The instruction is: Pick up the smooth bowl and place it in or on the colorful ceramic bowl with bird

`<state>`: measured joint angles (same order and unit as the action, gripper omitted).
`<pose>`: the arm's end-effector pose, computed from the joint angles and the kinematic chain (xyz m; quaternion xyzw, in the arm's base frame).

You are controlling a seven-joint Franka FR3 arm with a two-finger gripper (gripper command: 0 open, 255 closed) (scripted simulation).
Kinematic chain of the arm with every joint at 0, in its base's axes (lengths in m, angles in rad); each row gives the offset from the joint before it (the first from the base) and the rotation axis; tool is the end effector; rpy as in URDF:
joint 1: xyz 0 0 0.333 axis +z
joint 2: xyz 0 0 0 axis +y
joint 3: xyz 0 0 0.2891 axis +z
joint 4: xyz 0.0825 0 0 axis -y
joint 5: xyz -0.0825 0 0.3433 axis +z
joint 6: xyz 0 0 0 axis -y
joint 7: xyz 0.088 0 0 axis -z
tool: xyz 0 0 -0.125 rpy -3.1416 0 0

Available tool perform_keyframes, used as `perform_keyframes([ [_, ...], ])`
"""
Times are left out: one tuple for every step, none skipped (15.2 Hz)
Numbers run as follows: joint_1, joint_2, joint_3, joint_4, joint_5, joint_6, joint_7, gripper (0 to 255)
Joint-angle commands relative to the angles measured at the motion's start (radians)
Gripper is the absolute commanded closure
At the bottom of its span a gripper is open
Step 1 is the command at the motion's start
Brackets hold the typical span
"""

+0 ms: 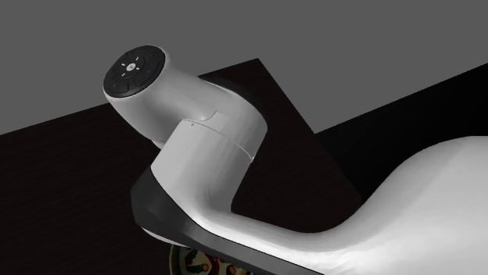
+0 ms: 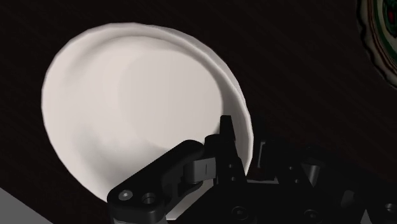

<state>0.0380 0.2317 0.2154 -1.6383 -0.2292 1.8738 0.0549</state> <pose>0.5763 0.1179 0.4526 0.9880 0.1293 0.0180 0.0831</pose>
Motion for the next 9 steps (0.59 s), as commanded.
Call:
perform_keyframes([
  [0.0,-0.004,0.0,0.023,0.002,-0.026,-0.006,255],
  [0.0,-0.005,0.001,0.035,0.003,-0.038,-0.008,255],
  [0.001,-0.005,0.001,0.047,0.004,-0.051,-0.011,255],
  [0.001,-0.006,0.001,0.06,0.005,-0.064,-0.013,255],
  [0.002,-0.006,0.001,0.073,0.006,-0.077,-0.015,255],
  [0.002,-0.006,0.002,0.086,0.006,-0.091,-0.017,255],
  [0.003,-0.006,0.002,0.1,0.007,-0.104,-0.02,255],
  [0.004,-0.005,0.002,0.114,0.007,-0.117,-0.022,255],
  [0.004,-0.005,0.003,0.128,0.007,-0.131,-0.024,255],
])
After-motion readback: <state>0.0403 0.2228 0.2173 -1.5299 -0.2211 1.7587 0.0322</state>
